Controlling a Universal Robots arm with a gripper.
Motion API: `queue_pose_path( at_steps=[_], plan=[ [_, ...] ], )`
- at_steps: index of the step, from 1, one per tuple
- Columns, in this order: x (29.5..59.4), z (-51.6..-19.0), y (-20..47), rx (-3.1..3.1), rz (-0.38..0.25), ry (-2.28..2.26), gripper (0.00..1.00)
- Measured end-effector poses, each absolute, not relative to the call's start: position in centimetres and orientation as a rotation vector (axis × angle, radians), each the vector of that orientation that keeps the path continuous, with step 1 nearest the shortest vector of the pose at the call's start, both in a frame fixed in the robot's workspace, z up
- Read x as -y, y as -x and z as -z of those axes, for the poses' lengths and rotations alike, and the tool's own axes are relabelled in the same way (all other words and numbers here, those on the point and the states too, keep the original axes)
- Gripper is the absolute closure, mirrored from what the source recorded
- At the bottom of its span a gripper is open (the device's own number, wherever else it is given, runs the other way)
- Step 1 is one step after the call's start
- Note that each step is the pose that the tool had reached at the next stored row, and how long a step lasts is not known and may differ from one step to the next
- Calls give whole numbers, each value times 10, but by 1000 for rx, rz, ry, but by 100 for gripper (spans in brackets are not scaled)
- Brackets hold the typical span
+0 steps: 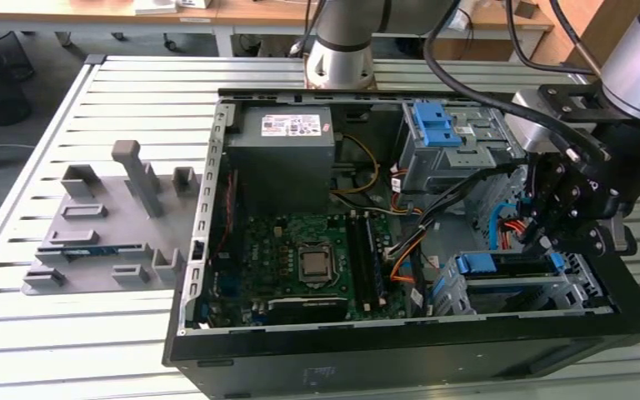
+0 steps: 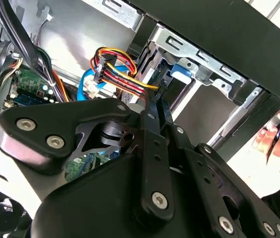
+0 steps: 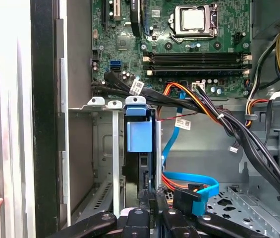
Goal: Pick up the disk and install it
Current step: 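Insert the first disk wire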
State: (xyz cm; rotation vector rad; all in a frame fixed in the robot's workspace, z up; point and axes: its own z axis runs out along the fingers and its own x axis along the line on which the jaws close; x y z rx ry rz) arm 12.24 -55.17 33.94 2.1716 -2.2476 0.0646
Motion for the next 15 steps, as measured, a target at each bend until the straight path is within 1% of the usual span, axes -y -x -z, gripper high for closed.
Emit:
queue_pose_path(
  at_steps=[15],
  plan=[
    [552, -340, -127, 2249, -61, -2173, 84]
  ],
)
